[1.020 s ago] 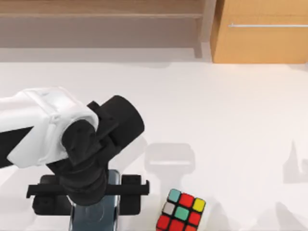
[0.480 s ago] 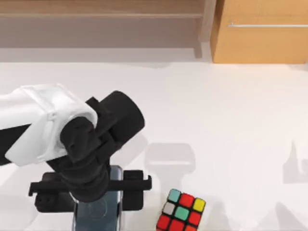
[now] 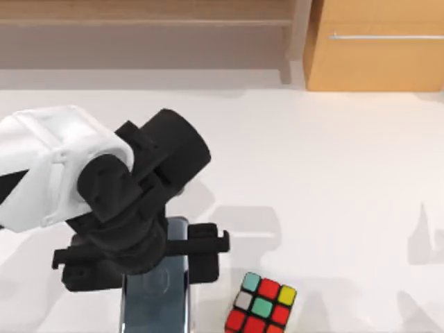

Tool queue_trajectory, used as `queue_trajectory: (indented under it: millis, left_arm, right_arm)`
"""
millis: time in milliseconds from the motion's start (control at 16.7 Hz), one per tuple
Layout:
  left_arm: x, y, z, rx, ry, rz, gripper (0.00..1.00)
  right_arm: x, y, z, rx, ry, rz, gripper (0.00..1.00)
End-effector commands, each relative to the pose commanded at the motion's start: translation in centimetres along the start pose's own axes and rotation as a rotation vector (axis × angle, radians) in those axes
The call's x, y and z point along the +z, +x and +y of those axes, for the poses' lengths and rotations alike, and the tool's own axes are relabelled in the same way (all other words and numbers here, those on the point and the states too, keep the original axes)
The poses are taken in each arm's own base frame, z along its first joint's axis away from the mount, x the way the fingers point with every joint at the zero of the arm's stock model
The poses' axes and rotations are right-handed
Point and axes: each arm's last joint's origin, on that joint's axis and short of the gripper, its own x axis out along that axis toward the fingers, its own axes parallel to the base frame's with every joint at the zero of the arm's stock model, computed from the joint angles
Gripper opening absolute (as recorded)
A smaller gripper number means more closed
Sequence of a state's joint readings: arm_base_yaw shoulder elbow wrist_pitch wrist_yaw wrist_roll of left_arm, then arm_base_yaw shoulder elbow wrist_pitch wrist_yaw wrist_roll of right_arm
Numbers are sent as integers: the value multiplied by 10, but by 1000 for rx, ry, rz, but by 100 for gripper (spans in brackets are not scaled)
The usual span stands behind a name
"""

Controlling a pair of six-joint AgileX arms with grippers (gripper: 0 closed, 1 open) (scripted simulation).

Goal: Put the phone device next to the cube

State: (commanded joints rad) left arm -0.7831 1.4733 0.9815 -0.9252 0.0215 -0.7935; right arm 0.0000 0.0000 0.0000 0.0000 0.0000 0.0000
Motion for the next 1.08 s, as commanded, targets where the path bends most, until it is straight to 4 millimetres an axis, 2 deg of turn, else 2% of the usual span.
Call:
queue_trajectory:
  millis: [660,1080]
  left_arm:
    - [6,-25,-12,-130,17,-105,0]
    - [8,-25,-14,-163,25,-145,0]
  right_arm:
    - [0,0,0,0,0,0,100]
    - [0,0,0,0,0,0,100]
